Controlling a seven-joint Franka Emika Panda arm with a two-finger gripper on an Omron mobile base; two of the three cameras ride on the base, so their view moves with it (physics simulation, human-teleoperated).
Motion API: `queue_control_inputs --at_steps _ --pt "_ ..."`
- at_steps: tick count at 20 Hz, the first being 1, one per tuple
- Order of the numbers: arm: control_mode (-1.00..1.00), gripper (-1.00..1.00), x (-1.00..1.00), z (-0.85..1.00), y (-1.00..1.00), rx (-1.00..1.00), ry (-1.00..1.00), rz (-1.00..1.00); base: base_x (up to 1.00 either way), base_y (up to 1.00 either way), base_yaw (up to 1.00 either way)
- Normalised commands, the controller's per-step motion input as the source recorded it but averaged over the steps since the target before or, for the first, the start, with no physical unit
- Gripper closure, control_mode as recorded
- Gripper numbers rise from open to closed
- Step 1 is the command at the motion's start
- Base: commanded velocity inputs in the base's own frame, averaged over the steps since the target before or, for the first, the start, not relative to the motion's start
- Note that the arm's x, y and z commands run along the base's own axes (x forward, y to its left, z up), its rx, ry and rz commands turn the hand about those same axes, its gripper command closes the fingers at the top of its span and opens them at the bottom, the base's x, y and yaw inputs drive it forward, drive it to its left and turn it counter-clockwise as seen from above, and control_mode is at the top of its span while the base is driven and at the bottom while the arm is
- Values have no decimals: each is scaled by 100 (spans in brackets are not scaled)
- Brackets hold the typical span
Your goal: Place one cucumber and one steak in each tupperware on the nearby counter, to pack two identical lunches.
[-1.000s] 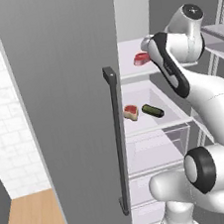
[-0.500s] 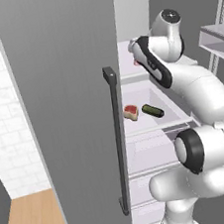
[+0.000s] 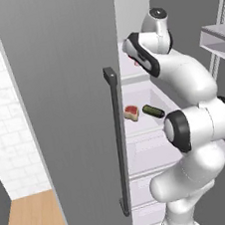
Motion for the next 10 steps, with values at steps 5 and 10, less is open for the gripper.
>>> queue_control_inputs --at_steps 5,10 --pt "-100 -100 12 -38 -1 -2 9 0 0 0 0" --pt "-100 -100 38 -27 0 0 5 0 0 0 0"
